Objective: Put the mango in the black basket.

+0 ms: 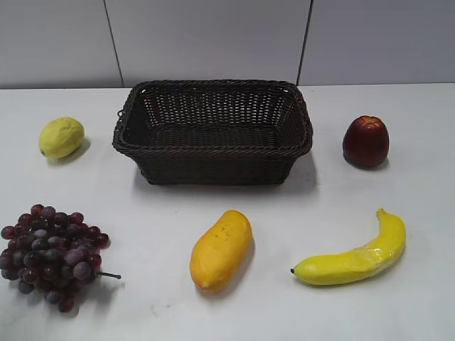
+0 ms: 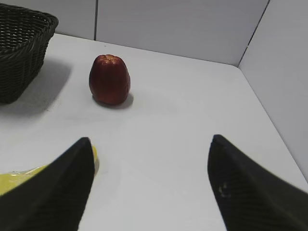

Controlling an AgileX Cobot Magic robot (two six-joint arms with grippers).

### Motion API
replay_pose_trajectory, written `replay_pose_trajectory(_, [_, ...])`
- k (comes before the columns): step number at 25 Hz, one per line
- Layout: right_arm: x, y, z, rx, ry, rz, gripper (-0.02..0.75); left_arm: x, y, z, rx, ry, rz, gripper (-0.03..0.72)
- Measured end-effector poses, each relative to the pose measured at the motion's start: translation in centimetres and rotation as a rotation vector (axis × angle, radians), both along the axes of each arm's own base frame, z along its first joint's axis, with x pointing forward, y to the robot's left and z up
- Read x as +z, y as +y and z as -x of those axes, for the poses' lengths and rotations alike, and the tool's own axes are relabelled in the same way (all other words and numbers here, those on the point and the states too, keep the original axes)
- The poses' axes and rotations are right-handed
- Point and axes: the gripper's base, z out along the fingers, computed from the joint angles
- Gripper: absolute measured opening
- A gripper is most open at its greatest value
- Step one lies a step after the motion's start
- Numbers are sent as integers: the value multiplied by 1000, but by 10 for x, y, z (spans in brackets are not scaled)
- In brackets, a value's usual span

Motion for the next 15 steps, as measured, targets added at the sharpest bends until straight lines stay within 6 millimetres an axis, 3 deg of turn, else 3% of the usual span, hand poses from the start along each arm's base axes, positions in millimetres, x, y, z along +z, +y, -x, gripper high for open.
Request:
replay_pose_trajectory(4, [0, 0, 0, 0, 0, 0, 566, 0, -34, -20, -140, 44, -4, 560])
replay_pose_trajectory(5, [0, 0, 0, 0, 0, 0, 566, -1, -55, -30, -204, 57, 0, 560])
replay_pose_trajectory(6, [0, 0, 0, 0, 0, 0, 566, -1, -55, -30, -204, 57, 0, 560])
replay_pose_trajectory(15, [0, 0, 0, 0, 0, 0, 566, -10, -147, -58, -447, 118, -24, 560])
